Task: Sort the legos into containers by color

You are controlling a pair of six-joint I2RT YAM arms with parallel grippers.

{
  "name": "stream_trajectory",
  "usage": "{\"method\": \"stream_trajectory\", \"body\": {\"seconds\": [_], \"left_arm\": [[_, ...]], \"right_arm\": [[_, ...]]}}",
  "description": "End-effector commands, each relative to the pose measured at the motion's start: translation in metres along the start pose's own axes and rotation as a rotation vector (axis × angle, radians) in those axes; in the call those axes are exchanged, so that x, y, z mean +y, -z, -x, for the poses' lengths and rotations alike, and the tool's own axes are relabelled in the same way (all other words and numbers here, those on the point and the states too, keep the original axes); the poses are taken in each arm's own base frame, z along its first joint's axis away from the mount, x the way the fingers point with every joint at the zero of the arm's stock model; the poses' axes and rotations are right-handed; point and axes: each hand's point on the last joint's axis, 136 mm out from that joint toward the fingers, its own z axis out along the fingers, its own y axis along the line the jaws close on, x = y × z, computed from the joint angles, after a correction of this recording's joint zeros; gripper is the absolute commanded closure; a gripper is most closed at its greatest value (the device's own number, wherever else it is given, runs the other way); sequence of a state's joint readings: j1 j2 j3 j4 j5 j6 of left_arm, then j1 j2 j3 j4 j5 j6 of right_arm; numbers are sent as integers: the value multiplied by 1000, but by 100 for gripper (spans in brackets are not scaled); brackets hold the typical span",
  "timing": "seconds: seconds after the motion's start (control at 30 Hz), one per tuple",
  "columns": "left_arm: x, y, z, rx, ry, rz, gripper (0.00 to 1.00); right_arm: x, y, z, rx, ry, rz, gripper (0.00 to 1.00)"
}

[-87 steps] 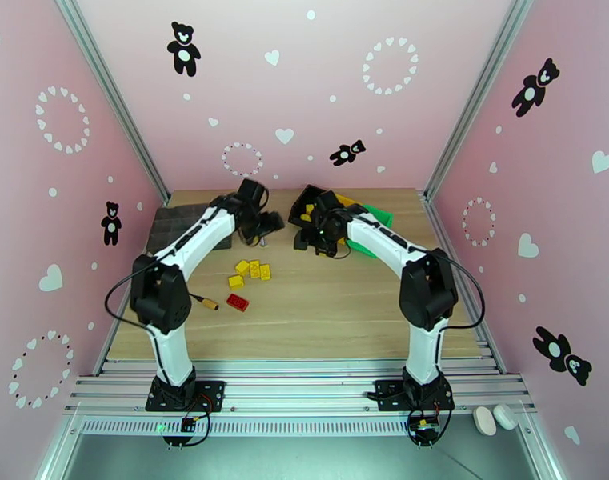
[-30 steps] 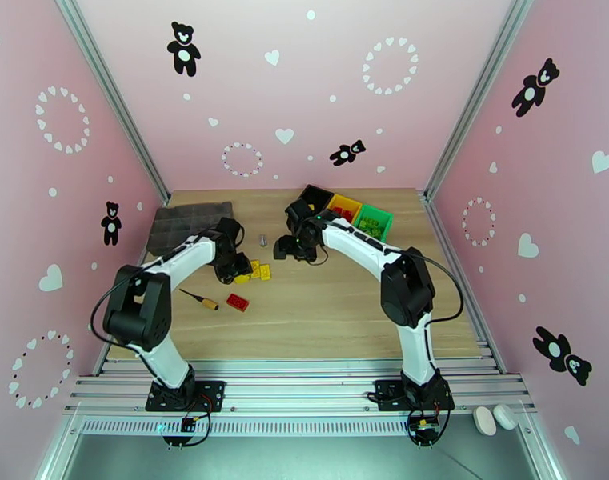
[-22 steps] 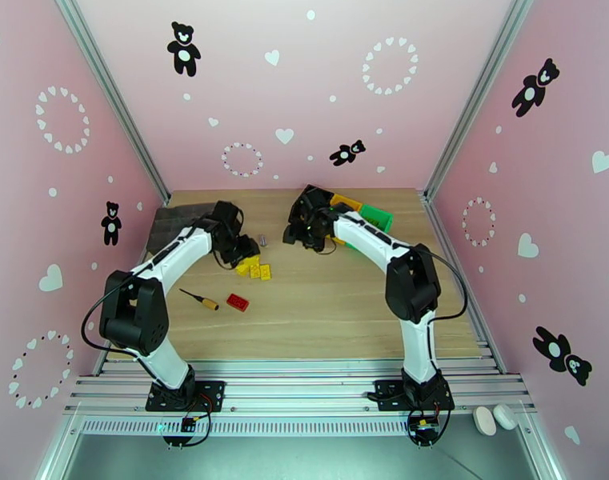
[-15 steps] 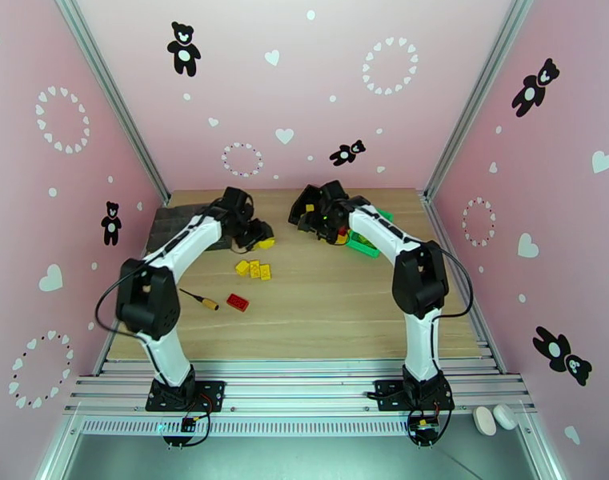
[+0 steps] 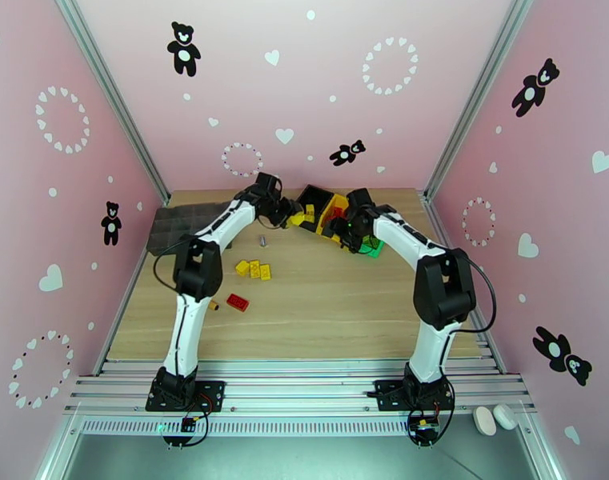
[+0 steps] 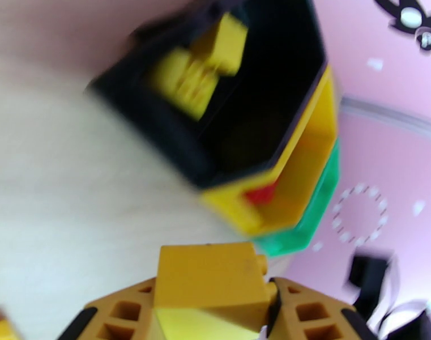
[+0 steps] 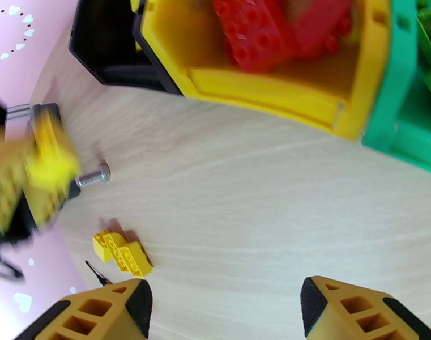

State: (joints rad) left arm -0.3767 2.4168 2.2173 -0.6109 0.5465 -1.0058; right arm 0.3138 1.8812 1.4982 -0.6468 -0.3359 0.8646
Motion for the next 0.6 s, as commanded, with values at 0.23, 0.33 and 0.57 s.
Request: {"method": "stream_trajectory", "body": {"seconds": [0.23, 0.33, 0.57], "left_arm": [[-54, -37, 37, -44, 164, -222, 32], [-61, -32, 38, -53, 140, -236, 24], [-65, 1, 20, -54, -4, -159, 23]], "right_arm": [[4, 11, 1, -9, -6, 41, 26], [6, 12, 4, -12, 8, 40, 26], [14, 10, 8, 0, 30, 52, 27]]}}
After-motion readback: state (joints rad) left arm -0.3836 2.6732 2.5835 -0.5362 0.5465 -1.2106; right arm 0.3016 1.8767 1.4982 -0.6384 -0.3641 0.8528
